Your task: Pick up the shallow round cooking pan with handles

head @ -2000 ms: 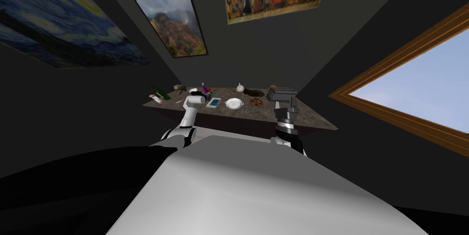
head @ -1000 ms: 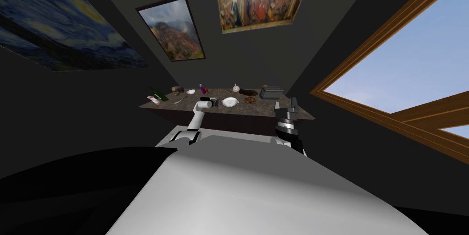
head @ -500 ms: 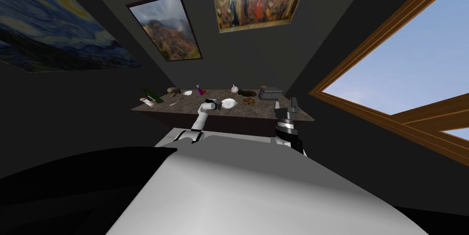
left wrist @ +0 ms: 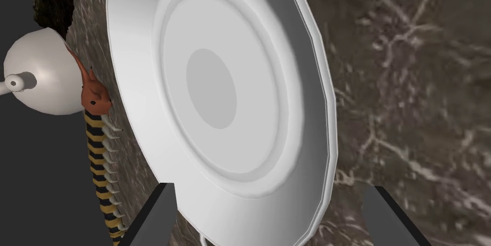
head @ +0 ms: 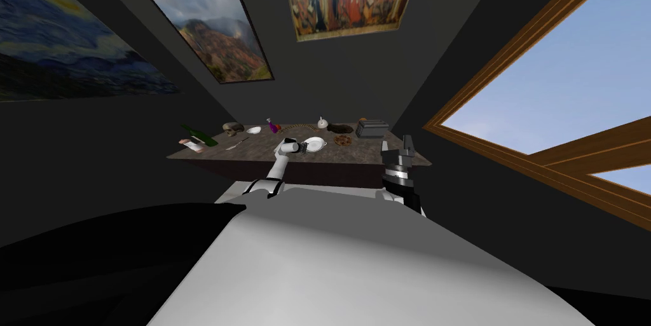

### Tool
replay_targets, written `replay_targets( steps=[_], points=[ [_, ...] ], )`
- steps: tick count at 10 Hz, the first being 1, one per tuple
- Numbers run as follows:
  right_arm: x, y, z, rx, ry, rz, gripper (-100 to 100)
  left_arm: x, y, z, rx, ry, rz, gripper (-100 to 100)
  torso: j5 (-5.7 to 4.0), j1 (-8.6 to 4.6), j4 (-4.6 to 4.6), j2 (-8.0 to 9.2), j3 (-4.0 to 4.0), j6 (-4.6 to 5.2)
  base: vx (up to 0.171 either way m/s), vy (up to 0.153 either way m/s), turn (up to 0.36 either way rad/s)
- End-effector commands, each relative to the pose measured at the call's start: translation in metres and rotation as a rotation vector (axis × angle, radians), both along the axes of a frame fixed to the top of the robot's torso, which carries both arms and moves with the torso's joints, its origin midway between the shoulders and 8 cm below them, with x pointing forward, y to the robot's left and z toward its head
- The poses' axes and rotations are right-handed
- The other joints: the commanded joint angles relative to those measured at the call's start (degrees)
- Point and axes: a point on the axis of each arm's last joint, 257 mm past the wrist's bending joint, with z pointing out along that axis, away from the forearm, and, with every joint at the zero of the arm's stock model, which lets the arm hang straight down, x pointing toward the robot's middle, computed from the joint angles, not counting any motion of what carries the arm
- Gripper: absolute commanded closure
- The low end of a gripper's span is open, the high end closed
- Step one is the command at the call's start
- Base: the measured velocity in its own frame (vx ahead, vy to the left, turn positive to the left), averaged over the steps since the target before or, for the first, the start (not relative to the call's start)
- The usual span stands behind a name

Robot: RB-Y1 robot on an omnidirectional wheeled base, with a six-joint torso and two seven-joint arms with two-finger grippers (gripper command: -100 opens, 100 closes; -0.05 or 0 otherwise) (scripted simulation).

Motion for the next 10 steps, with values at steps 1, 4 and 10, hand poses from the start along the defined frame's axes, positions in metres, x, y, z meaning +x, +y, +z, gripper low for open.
replay_targets(
  steps=[1, 4, 10],
  points=[
    [0.000, 0.000, 0.000, 0.000, 0.000, 0.000, 0, 0.001, 0.015, -0.003, 0.003, 0.002, 0.017, -100, 0.00, 0.00, 0.00, 0.00, 0.00, 0.00, -0.040, -0.027, -0.105],
    [0.000, 0.000, 0.000, 0.000, 0.000, 0.000, 0, 0.005, 0.049, -0.005, 0.008, -0.003, 0.060, -100, 0.01, 0.03, 0.01, 0.05, 0.03, -0.04, -0.038, -0.018, -0.117],
    [0.000, 0.000, 0.000, 0.000, 0.000, 0.000, 0, 0.004, 0.094, -0.015, 0.000, 0.005, 0.120, -100, 0.01, 0.04, 0.01, 0.03, 0.02, -0.02, -0.031, -0.018, -0.120]
  ],
)
